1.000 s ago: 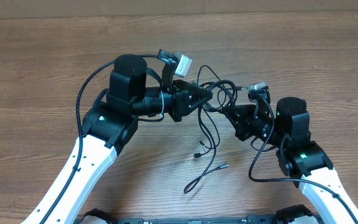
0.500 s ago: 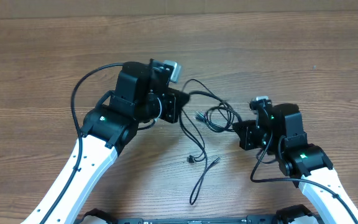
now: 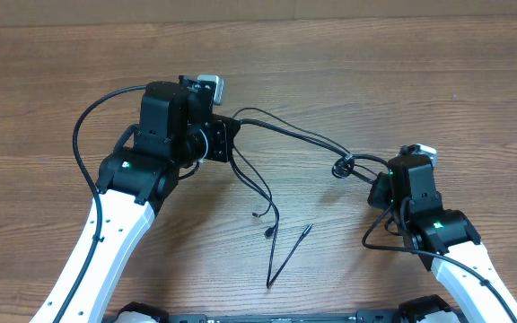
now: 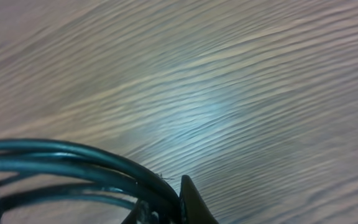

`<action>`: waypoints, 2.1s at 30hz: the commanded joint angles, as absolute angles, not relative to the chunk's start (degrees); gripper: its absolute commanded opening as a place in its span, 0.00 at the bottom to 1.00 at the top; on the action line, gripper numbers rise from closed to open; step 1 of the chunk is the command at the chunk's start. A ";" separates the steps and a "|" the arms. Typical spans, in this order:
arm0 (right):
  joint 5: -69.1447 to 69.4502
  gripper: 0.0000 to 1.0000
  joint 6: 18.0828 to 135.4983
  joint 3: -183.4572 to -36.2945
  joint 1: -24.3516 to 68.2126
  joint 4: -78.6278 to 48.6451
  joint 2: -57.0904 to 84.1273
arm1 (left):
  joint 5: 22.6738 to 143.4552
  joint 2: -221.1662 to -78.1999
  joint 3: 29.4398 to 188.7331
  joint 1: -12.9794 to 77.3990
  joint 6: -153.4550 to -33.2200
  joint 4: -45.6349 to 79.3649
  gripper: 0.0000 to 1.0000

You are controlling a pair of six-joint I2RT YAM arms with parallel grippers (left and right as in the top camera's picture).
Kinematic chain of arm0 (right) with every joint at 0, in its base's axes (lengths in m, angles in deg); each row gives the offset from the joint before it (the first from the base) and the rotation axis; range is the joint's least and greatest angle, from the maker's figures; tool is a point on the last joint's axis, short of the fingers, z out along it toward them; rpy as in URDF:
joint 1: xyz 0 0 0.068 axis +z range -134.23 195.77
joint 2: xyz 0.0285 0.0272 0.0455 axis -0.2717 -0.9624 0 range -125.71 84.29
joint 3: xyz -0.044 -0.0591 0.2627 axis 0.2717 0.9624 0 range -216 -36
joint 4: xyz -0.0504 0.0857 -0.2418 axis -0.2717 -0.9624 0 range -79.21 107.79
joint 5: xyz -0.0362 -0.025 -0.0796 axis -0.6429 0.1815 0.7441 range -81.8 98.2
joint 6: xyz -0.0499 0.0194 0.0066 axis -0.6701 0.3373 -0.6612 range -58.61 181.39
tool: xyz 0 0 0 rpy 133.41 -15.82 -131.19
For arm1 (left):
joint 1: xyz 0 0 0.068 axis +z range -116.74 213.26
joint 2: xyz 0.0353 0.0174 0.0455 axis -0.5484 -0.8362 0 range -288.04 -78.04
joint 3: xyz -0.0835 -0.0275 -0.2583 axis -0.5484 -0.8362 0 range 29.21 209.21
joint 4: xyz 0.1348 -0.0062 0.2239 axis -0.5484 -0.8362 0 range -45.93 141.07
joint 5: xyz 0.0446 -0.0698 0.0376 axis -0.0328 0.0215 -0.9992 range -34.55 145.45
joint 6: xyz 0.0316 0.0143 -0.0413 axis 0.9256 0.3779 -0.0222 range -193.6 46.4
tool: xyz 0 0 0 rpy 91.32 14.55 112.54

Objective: Untangle cables

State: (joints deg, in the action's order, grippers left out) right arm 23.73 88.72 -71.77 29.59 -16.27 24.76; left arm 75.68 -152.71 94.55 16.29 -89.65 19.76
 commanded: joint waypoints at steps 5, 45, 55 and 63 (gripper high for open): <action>42.83 0.05 94.63 -71.66 29.18 -16.29 24.81 | 69.60 -151.42 95.60 18.47 -87.27 17.75 0.04; -27.99 0.04 69.23 -72.77 32.10 -7.96 26.42 | 81.01 -154.57 95.40 16.64 -82.11 13.73 0.62; -24.29 0.12 79.46 -72.77 32.10 3.62 26.40 | 87.28 -159.90 95.32 13.84 -79.27 11.37 0.50; -7.88 0.24 84.53 -72.71 32.10 -18.28 23.28 | 81.97 -162.74 95.32 9.77 -74.79 11.89 0.65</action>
